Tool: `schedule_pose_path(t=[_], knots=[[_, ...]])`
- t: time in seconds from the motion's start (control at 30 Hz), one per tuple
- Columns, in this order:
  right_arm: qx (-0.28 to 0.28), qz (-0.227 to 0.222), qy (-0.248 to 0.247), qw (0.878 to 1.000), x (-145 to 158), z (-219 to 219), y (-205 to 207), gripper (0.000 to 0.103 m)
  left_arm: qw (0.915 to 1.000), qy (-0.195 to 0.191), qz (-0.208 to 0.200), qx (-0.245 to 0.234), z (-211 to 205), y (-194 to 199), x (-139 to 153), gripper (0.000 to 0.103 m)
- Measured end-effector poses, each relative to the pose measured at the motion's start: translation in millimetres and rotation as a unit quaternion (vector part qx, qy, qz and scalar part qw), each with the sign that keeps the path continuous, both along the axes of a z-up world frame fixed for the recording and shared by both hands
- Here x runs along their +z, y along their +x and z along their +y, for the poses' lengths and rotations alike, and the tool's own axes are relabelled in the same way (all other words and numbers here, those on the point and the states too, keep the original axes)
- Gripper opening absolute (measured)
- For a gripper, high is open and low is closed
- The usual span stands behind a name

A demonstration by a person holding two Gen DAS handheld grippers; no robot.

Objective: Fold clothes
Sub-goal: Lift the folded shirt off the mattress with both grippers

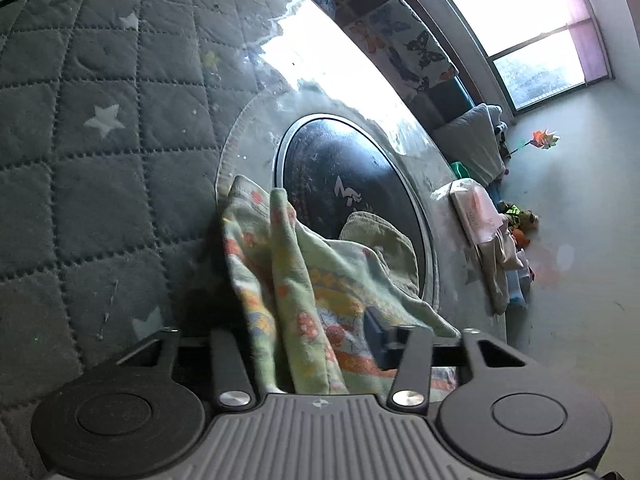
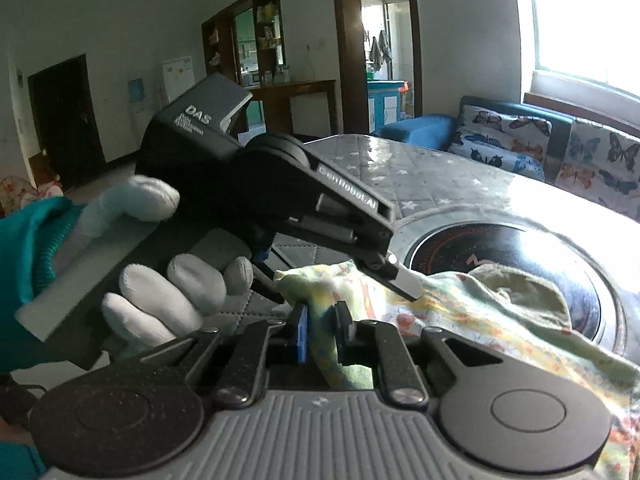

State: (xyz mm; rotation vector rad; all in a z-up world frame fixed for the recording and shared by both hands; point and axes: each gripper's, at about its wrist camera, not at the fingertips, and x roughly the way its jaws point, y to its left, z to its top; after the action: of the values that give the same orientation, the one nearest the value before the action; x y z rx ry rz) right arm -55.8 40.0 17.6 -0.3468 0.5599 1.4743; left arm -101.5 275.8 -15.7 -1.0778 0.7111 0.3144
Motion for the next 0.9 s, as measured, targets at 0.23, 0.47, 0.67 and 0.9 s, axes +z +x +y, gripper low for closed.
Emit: schedule_pose_path(t=[0.23, 0.47, 0.67, 0.9], knots=[[-0.066, 0.022, 0.001, 0.998, -1.0, -37.6, 38.5, 0.039, 0.9993, 0.034, 0.004, -0.013, -6.4, 1.9, 3.3, 0.043], [-0.236, 0.019, -0.015, 0.971, -12.4, -86.2, 114.8, 0.051, 0.9950, 0.089, 0.017, -0.042, -18.7, 9.8, 9.4, 0.046], [-0.325, 0.045, -0.023, 0.944, -35.2, -114.3, 164.1, 0.052, 0.9922, 0.107, 0.016, -0.062, -24.5, 13.2, 12.1, 0.058], [-0.320, 0.070, -0.016, 0.945, -44.1, -108.5, 168.3, 0.039, 0.9868, 0.138, 0.015, -0.084, -35.6, 19.7, 14.5, 0.068]])
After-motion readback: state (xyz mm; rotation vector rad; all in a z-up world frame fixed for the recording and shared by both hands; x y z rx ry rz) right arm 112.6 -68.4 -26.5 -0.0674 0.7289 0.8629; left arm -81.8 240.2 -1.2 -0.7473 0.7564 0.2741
